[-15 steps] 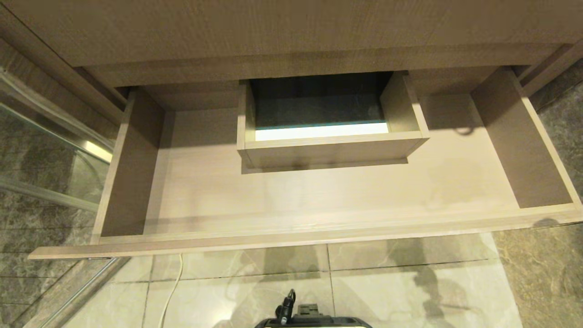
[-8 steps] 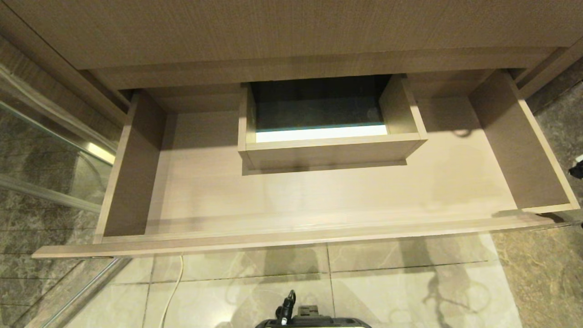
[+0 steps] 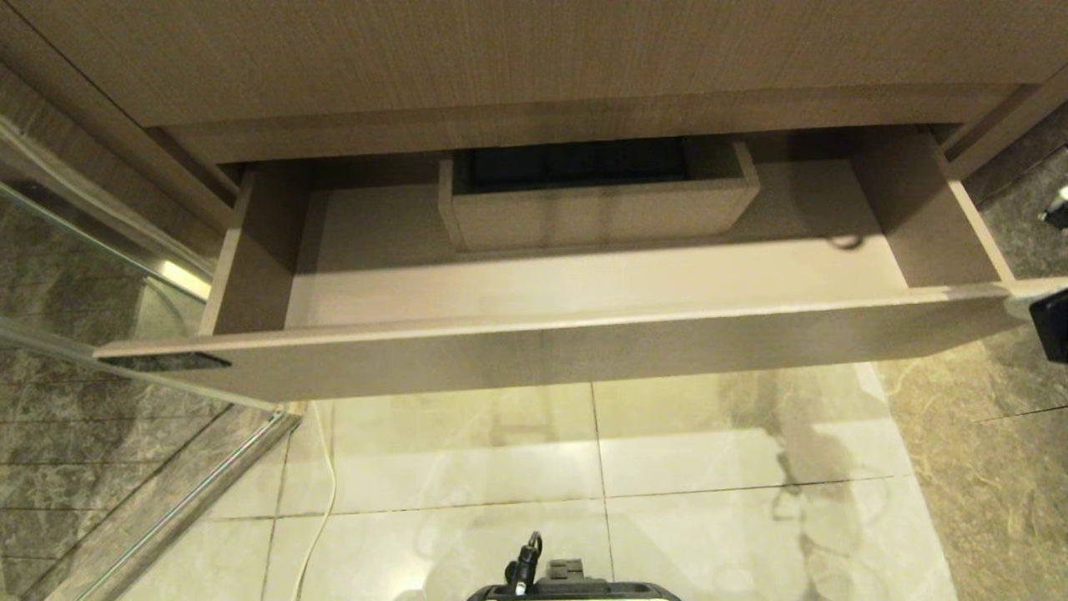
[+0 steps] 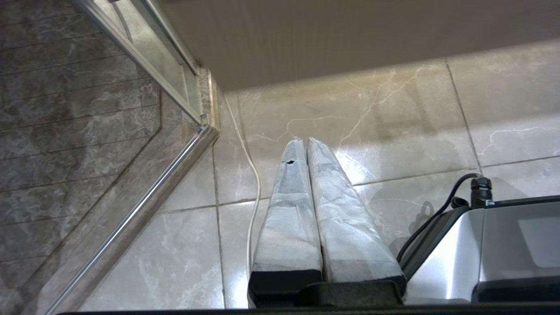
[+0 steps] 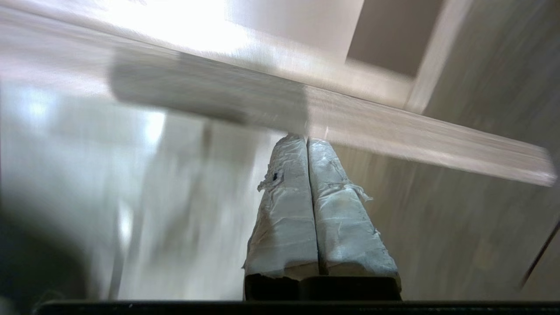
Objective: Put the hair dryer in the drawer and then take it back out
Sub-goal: Close the drawer
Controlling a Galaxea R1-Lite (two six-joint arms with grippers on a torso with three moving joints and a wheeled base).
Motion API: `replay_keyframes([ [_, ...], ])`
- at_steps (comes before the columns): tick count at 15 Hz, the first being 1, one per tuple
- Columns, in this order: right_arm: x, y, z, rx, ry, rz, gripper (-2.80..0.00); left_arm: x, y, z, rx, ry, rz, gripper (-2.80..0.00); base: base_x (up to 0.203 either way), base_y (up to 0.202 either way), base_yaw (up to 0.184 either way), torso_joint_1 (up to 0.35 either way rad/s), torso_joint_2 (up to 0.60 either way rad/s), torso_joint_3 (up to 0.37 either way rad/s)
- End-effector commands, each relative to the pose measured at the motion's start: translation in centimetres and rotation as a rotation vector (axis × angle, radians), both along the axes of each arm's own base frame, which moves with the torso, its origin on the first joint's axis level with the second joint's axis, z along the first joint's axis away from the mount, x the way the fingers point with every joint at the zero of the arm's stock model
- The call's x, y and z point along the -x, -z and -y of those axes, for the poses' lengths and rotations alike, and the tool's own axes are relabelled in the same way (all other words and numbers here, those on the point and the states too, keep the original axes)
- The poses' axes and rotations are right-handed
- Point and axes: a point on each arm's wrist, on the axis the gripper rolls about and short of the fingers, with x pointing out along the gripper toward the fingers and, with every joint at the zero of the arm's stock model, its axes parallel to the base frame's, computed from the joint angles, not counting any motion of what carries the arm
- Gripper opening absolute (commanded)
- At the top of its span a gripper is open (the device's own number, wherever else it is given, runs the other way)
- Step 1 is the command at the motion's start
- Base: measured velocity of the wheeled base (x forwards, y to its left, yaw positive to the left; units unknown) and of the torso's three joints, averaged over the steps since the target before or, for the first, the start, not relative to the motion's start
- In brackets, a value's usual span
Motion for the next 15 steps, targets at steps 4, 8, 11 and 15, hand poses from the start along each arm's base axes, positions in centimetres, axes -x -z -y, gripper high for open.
replay_keyframes([
  [4,-1.7,-2.2,-0.1,-0.063,0.010,0.200,-2.80,0.0,0.0,0.0,0.000,0.000,-0.001,-2.80,0.000,0.000,0.000,0.000,0.00,0.000],
  [8,0.0,-1.8,-0.6,-0.069,0.013,0.143,-2.80,0.0,0.0,0.0,0.000,0.000,-0.001,-2.80,0.000,0.000,0.000,0.000,0.00,0.000],
  [11,1.8,-1.6,-1.0,-0.064,0.013,0.148,-2.80,0.0,0.0,0.0,0.000,0.001,-0.001,-2.80,0.000,0.000,0.000,0.000,0.00,0.000],
  [15,3.3,-1.5,-1.9,-0.063,-0.006,0.144,-2.80,0.0,0.0,0.0,0.000,0.000,-0.001,-2.80,0.000,0.000,0.000,0.000,0.00,0.000],
])
